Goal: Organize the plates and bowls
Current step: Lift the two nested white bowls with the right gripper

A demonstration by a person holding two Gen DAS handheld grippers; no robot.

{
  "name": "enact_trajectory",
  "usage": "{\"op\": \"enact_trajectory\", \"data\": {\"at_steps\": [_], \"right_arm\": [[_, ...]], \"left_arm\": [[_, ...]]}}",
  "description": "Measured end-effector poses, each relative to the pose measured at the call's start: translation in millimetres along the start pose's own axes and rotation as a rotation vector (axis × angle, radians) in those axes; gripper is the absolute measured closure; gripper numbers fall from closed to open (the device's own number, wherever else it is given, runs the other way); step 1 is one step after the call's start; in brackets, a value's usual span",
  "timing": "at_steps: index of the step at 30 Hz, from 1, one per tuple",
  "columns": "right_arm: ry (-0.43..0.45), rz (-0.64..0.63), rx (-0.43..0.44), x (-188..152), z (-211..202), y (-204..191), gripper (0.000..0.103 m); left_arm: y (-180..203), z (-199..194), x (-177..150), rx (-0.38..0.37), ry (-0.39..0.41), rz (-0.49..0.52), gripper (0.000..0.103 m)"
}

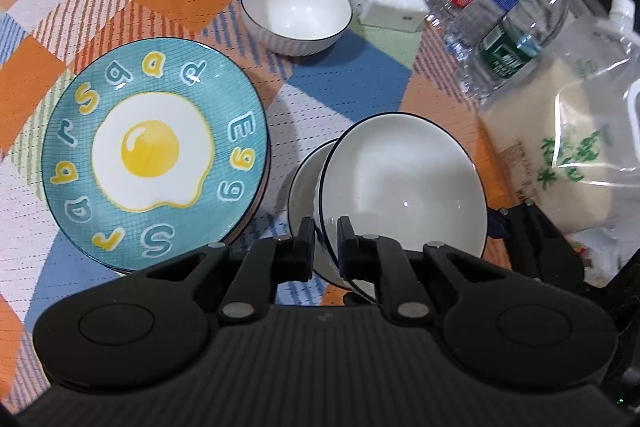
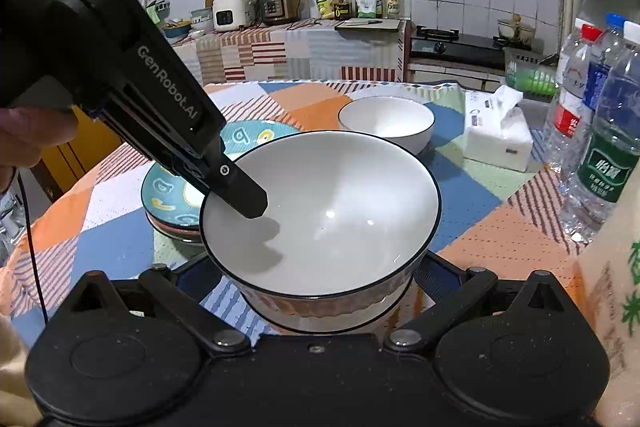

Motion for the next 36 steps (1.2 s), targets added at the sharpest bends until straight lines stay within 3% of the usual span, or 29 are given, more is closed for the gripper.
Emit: {"op": "enact_trajectory", "data": {"at_steps": [10, 17, 29, 36], "right_arm": [[-0.045, -0.055, -0.017, -5, 11, -6, 0.0], [-0.083, -0.131, -0.077, -4, 15, -14, 0.0], [-0.145, -0.092, -0.076, -2, 13, -10, 0.0], [-0.144, -0.139, -0.097, -1, -2, -12, 0.0]], "left_arm": [[3, 19, -3, 0.113, -0.031, 0.034, 0.093], [2, 28, -2, 0.156, -0.043, 0.052, 0.093], [2, 31, -1, 0.161, -0.031, 0.052, 0.093], [1, 18, 2, 0.119, 0.005, 0.032, 0.093]]}}
Point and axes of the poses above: each gripper's, at about its wrist camera, not at the fingertips, and z roughly the way its jaws point, y to its right, x to its top, the point moved 5 cm from there along z, roughly the way its jaws point, and after that the axes turned 3 degrees about -y, right-handed, at the moved point
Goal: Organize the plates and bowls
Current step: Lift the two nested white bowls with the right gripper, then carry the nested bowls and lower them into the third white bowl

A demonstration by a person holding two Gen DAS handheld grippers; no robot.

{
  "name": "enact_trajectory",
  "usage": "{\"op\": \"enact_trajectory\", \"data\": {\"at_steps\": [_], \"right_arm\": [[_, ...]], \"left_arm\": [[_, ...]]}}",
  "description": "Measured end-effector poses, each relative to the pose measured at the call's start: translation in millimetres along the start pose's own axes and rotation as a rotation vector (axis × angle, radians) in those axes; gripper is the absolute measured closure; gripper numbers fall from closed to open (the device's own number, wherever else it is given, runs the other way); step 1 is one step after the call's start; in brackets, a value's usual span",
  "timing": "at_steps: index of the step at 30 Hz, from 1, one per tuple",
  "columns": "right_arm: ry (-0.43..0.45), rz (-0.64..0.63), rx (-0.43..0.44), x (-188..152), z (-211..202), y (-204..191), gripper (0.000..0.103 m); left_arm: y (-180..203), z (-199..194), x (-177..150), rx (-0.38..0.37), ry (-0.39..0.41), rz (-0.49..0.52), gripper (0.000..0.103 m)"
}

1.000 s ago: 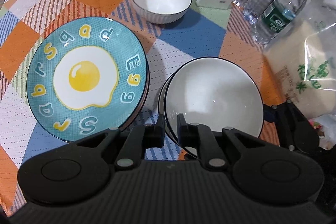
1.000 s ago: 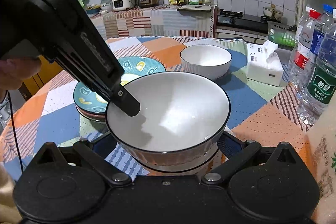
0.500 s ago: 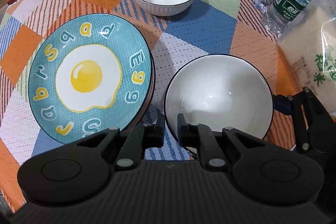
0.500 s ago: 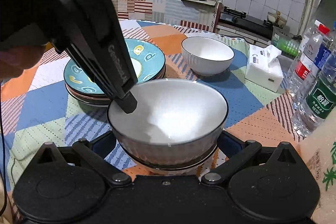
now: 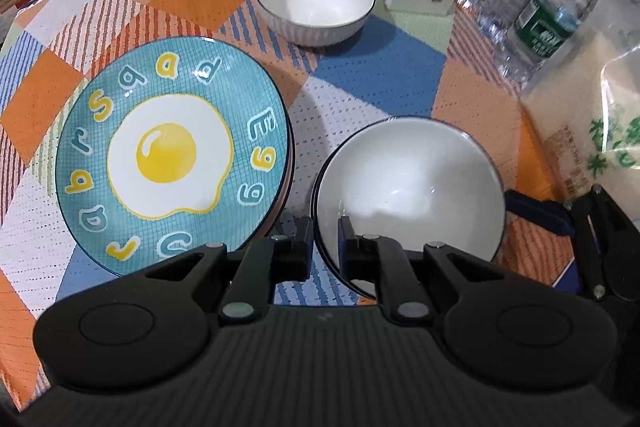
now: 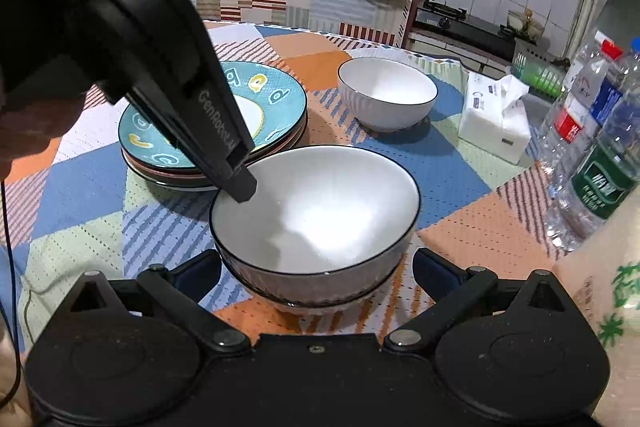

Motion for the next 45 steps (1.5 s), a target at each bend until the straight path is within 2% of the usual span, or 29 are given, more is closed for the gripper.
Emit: {"op": "enact_trajectory", "data": {"at_steps": [5, 8, 14, 16, 22, 25, 27, 29, 32, 38, 40, 41, 44, 45], "right_arm": [[0.049, 0.037, 0.048, 5, -28, 8, 0.0], [0.086, 0.057, 0.074, 16, -41, 16, 0.0], [0.1, 0.106, 0.141, 57, -47, 40, 0.002], [0.087, 0.148, 0.167, 75, -42, 51, 0.006], [0.014, 0.328, 0.213, 119, 2, 90, 0.022], [-0.039, 0.461, 0.258, 131, 38, 111, 0.026], [-0.077, 0.536, 0.286, 134, 63, 121, 0.026], [-0.103, 0.626, 0.313, 133, 87, 129, 0.026], [-0.122, 0.71, 0.303, 133, 117, 139, 0.027], [-0.159, 0.667, 0.143, 130, 162, 136, 0.033], [-0.181, 0.652, 0.105, 127, 173, 135, 0.042], [-0.185, 0.652, 0.101, 126, 176, 134, 0.044], [-0.167, 0.682, 0.101, 121, 180, 142, 0.06], [-0.158, 0.709, 0.106, 119, 179, 147, 0.072]], "left_arm": [[-4, -23, 9, -0.045, 0.041, -0.016, 0.092], [-8, -37, 17, -0.043, 0.071, -0.01, 0.092], [-23, -58, 41, -0.027, 0.14, -0.008, 0.089], [-31, -61, 52, -0.033, 0.165, -0.02, 0.089], [-53, -53, 84, -0.028, 0.235, -0.049, 0.086], [-61, -35, 102, -0.006, 0.272, -0.026, 0.074], [-67, -22, 112, 0.035, 0.297, -0.023, 0.074], [-72, -6, 124, 0.033, 0.306, -0.02, 0.069], [-79, 15, 138, 0.013, 0.288, -0.058, 0.064], [-82, 54, 153, -0.015, 0.246, -0.137, 0.062], [-81, 64, 155, -0.012, 0.239, -0.148, 0.062], [-80, 67, 155, -0.017, 0.239, -0.151, 0.063], [-75, 73, 154, -0.044, 0.22, -0.128, 0.068], [-71, 73, 152, -0.061, 0.209, -0.102, 0.07]]}}
Point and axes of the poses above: each gripper's, at about its wrist camera, not at the fingertips, and z roughly the way its jaws point, y to its right, x to its top, the point moved 5 cm from there along z, roughly the way its jaws point, and after that the axes turned 3 degrees about -y, right-handed, at the moved point
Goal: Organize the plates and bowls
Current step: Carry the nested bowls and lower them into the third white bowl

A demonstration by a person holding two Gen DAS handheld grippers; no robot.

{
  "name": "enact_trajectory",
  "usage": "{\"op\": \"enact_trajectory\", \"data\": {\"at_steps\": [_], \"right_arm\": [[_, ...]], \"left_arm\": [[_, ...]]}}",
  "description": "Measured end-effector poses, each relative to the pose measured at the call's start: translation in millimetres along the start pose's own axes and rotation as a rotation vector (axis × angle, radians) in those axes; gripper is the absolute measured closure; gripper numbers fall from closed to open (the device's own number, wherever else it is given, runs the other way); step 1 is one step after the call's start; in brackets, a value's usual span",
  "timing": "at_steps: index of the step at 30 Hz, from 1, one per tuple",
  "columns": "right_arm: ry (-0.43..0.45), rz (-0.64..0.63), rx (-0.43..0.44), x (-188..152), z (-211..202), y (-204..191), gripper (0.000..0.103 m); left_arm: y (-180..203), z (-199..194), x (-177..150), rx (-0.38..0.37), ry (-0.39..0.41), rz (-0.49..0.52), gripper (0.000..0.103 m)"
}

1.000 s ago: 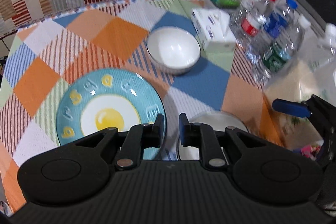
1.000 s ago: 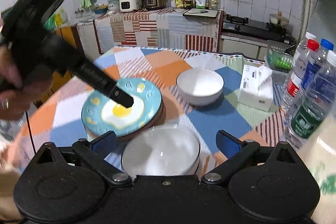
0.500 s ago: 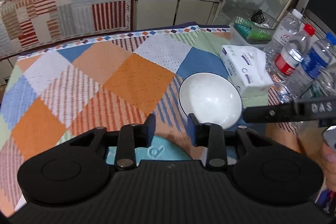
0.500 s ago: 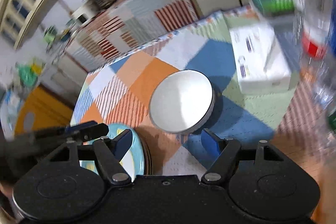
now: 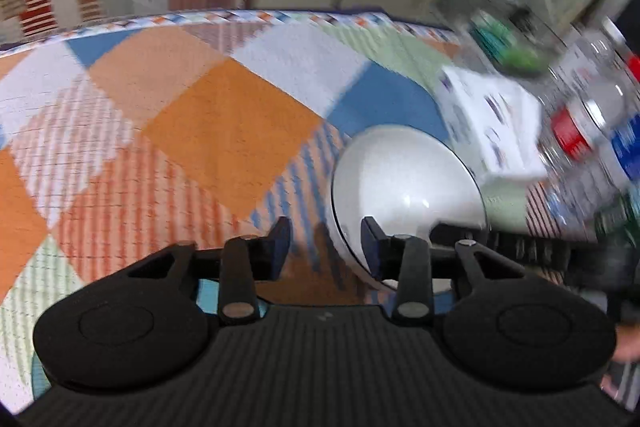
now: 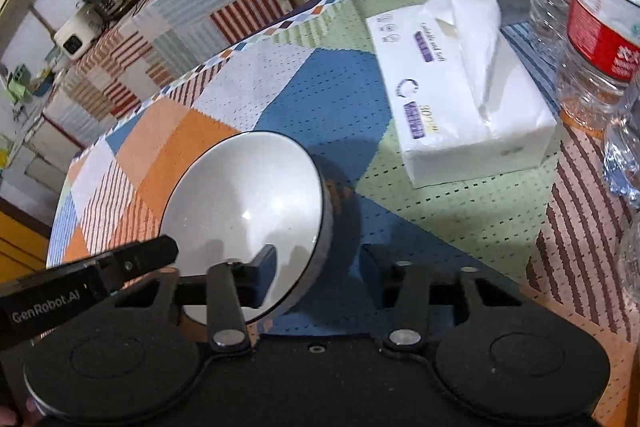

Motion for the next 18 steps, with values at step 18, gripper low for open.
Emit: {"op": "enact_trajectory", "data": {"at_steps": [18], "right_arm": [[0.026, -0.004, 0.049, -13, -40, -1, 0.093]], "left_arm": [[24, -53, -12, -0.032, -0.018, 0.031, 0.088]]}}
Point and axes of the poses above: each gripper's, at about its wrist camera, not at the fingertips, and z roughly the way its jaws point, y to its right, x to its top, the point moved 5 cm from there along z, roughly the way its jaws point, and after that the axes turned 3 degrees about -y, right-handed, at the moved point
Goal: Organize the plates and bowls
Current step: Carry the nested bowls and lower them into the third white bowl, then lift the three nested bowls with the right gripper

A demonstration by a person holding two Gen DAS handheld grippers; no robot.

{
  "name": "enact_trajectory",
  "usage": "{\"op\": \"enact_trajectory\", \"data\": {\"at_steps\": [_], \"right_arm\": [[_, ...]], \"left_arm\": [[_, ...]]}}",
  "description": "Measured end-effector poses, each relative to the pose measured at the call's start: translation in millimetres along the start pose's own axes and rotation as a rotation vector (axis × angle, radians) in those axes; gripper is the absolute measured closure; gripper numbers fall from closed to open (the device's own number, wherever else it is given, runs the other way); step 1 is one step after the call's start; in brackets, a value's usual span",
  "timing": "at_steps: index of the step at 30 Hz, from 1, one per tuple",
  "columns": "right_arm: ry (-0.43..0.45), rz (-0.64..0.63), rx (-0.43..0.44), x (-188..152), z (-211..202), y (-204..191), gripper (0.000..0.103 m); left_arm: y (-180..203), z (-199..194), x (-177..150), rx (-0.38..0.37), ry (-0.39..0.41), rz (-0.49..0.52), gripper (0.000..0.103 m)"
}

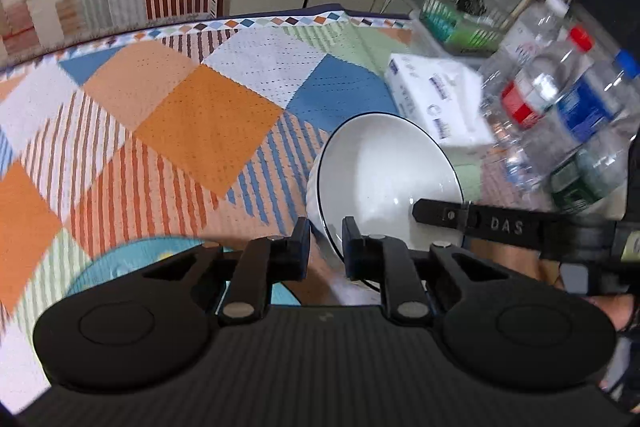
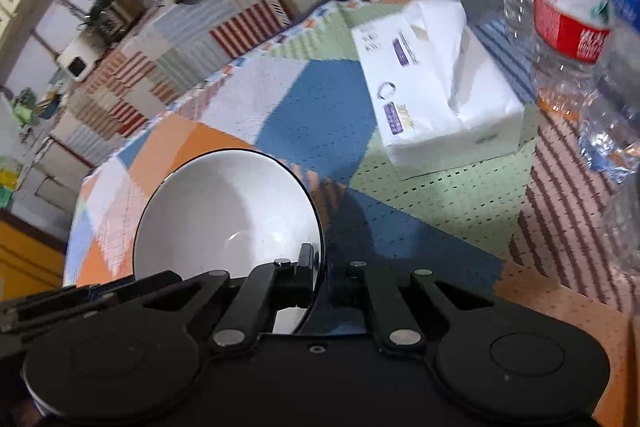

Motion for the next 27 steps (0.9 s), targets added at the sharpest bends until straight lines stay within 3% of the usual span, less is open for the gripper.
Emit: {"op": "enact_trajectory", "data": {"at_steps": [2, 5, 9, 15, 27], "right_arm": [[0.007, -0.012, 0.018, -5, -13, -2, 0.092], [0.001, -0.017, 0.05, -16, -34, -6, 0.092], [0.009, -0.07, 0.071, -31, -64, -14, 0.092], [0.007, -0.098, 0.114, -55, -100, -21, 0.091], [0.011, -0.207, 0.078, -99, -120, -17, 0.091]], "left_arm": [[-1, -12, -7, -0.027, -0.026, -0.044, 0.089], [2, -27, -19, -0.05, -0.127, -0.115, 0.089], [11, -64, -30, -0.086, -0.09, -0.092, 0.089], [23, -97, -57, -0.086, -0.131, -0.055, 0.089], [33, -90, -106, -0.077, -0.222, -0.112, 0.089]]}}
Point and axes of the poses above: each gripper's, at about its wrist camera, not at the fingertips, and z roughly the way its jaws point, y to its right, x to its top, the point moved 5 cm from there along z, roughly the way its jaws point, and after that the axes turned 3 degrees about -y, right-handed, at the moved point
